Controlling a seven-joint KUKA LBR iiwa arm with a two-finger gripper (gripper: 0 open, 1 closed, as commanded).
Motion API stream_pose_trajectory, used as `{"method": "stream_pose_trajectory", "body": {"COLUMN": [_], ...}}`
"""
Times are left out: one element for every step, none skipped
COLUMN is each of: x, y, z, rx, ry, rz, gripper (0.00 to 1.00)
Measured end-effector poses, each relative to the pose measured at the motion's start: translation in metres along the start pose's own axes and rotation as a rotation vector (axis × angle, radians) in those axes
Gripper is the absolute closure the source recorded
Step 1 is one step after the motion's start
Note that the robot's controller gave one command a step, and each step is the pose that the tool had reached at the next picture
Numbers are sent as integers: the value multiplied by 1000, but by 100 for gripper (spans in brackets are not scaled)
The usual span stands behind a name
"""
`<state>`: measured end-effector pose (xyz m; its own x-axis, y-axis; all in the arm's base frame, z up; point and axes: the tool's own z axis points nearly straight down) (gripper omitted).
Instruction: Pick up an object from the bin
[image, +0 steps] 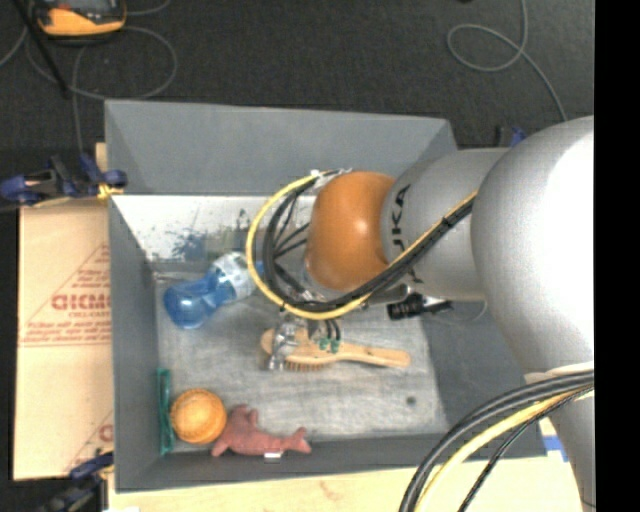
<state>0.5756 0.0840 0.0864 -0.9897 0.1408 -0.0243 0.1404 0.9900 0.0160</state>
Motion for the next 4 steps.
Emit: {"method": "stream_pose_trajectory", "body": {"x": [7, 6, 4, 0], "y": [-2, -4, -5, -4], "z": [-4, -34, -92, -127], "rx": [2, 13, 15, 12], "ry": [-1, 22, 25, 15], "rz": [-1, -16, -16, -19], "gripper": [100, 100, 100, 100]}}
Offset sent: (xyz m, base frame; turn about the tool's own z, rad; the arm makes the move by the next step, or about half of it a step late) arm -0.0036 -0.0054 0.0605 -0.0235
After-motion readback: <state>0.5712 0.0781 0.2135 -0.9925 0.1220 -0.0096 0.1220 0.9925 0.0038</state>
